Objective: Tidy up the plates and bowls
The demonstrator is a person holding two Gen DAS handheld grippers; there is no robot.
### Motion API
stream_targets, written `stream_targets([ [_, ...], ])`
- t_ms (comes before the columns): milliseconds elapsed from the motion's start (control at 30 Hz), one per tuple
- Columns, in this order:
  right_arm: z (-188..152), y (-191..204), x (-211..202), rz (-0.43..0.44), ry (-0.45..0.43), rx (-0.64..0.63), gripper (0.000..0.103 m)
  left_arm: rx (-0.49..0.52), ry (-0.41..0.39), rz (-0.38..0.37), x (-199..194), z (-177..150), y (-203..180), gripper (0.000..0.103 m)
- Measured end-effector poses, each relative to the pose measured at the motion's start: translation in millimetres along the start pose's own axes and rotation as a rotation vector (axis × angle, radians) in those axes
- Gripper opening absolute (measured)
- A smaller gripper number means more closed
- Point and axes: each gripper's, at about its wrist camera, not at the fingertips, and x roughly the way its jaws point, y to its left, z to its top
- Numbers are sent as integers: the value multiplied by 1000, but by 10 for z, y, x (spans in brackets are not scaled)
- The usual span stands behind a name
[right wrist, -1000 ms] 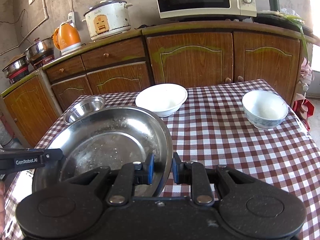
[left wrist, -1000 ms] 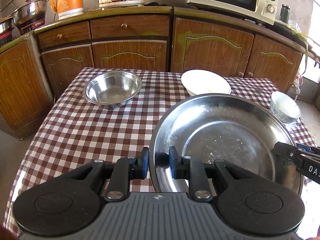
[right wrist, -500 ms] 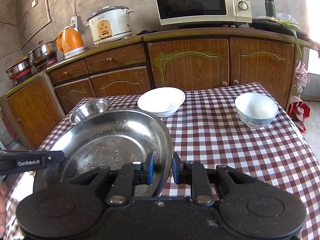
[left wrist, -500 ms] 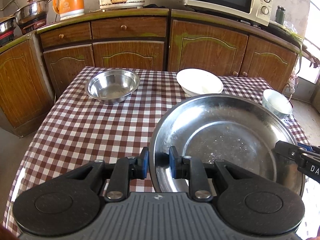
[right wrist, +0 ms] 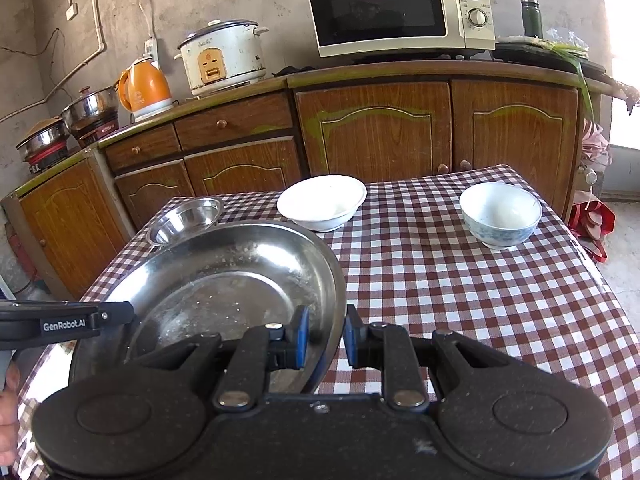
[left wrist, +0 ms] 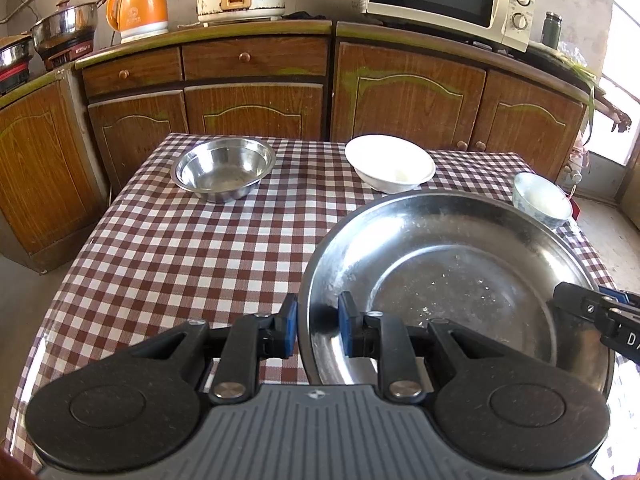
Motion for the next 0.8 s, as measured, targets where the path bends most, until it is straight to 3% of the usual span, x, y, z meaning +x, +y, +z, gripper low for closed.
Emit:
stream_targets([
  [800, -112, -30, -212, 5, -9, 9, 25, 5, -1, -8, -124, -147, -69, 23],
])
